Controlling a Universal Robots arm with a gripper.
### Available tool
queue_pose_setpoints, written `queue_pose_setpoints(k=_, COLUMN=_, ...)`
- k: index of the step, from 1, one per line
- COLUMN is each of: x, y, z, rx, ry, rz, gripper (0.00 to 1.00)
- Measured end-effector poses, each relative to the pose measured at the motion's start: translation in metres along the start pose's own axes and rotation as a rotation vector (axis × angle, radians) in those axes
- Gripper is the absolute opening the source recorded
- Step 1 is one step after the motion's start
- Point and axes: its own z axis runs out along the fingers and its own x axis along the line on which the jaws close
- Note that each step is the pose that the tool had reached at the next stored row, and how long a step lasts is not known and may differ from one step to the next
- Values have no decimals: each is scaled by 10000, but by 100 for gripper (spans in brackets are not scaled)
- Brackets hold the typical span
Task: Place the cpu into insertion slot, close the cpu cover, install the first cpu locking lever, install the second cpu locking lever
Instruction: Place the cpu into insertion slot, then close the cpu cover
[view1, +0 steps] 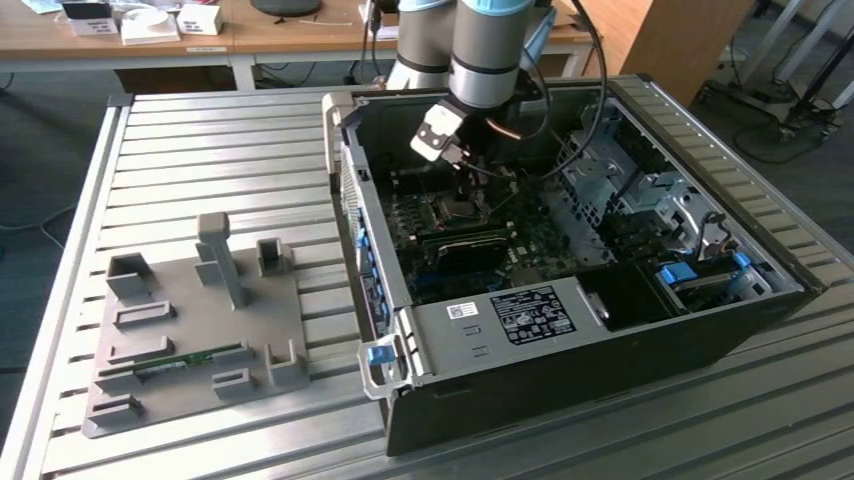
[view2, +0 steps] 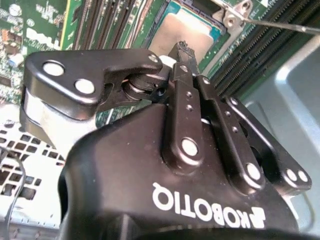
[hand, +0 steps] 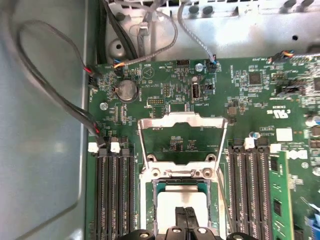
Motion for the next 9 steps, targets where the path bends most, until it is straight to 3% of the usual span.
queue_pose_setpoints(k=4, x=2, y=6, z=-89, rx=0, ry=-1, rz=0, gripper=11)
queue_pose_setpoints(k=9, x=2, y=6, z=-87, rx=-1, ry=0, rz=0, gripper=11)
